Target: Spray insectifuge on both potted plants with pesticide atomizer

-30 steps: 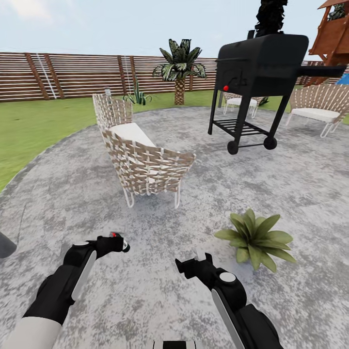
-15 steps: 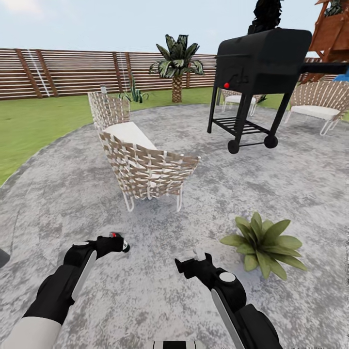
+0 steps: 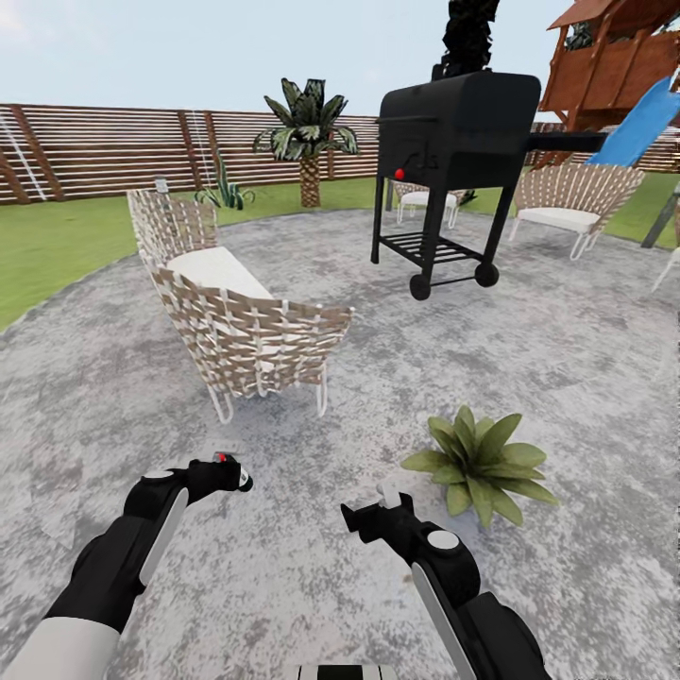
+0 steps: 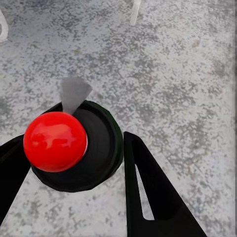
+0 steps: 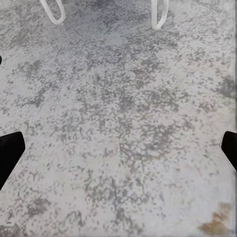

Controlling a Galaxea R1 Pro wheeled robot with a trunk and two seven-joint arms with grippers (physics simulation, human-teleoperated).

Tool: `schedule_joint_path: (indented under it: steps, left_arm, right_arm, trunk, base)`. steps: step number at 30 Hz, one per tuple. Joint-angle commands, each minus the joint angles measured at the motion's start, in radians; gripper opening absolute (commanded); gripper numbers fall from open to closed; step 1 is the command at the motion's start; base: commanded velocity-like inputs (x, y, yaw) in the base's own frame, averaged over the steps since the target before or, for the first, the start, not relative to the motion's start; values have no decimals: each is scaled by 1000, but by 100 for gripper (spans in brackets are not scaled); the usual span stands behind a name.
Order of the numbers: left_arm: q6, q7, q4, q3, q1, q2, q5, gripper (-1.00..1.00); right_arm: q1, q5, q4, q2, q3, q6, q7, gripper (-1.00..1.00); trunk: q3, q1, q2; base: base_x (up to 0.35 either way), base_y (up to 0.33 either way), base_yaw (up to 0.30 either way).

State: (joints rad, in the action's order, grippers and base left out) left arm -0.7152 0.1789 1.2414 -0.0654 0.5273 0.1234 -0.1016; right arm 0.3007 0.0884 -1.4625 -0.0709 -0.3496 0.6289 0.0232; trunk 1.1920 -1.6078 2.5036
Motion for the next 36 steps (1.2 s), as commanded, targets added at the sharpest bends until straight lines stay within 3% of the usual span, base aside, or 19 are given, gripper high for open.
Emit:
schedule_joint_path:
  steps: [1, 5, 22, 36]
  left_arm:
    - [-6, -4, 1, -1, 0, 1, -10, -100]
    - [-6, -4, 1, -1, 0, 1, -11, -100]
    - [-6, -4, 0, -2, 0, 1, -12, -100]
    - [-6, -4, 0, -4, 0, 1, -12, -100]
  right_arm:
    - [1, 8, -1, 0, 0, 5, -2, 100]
    - [0, 8, -1, 0, 0, 5, -2, 100]
    - [1, 8, 1, 0, 0, 5, -2, 100]
    - [1, 8, 1, 0, 0, 5, -2, 100]
  trunk:
    - [1, 0, 0]
    - [0, 0, 0]
    - [-66, 8, -4]
    - [-110, 62, -102]
  base:
    - [0, 0, -81]
    - [0, 0, -48]
    - [0, 0, -5]
    - [0, 0, 0]
